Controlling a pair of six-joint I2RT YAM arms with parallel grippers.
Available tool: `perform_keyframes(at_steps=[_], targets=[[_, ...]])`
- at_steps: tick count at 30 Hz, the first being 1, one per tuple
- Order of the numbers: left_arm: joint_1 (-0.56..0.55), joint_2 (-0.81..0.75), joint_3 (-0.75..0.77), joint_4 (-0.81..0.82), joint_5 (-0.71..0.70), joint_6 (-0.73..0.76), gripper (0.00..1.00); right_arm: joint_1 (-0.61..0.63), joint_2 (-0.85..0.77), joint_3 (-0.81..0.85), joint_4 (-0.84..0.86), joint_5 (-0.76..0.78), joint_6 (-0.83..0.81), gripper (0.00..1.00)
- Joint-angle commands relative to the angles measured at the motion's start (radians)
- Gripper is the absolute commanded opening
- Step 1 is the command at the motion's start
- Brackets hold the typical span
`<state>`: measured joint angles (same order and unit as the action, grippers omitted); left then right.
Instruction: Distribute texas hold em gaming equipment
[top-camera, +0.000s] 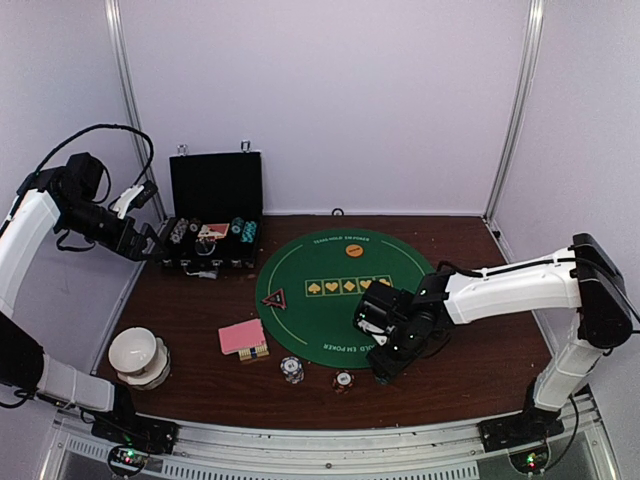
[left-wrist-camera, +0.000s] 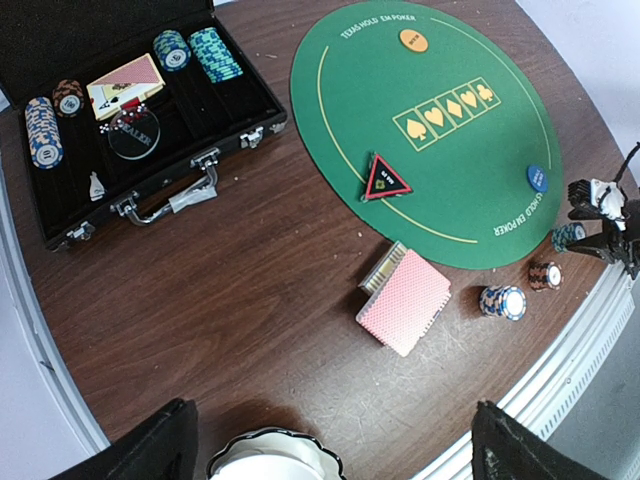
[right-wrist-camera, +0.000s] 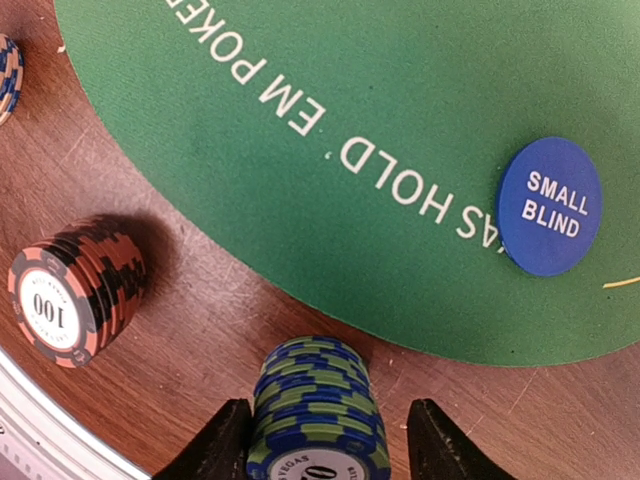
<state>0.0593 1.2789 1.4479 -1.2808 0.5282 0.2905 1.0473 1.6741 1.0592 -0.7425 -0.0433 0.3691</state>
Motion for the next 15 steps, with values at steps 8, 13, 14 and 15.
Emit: perform_keyframes(at_steps=[8,13,14,15], targets=[[0.005,-0.007,0.021,0.005,0.01,0.012,0.98,-0.007,-0.008,0.006,-0.003,-0.011,-0.004,0.41],[0.005,-0.006,0.021,0.005,0.009,0.013,0.98,-0.007,-0.028,0.047,-0.052,-0.005,-0.013,0.38],[0.005,-0.006,0.022,0.005,0.009,0.013,0.98,-0.007,-0.031,0.057,-0.062,-0.004,-0.016,0.37],[0.005,-0.006,0.022,0.006,0.009,0.013,0.98,-0.007,-0.036,0.069,-0.074,-0.001,-0.018,0.37]])
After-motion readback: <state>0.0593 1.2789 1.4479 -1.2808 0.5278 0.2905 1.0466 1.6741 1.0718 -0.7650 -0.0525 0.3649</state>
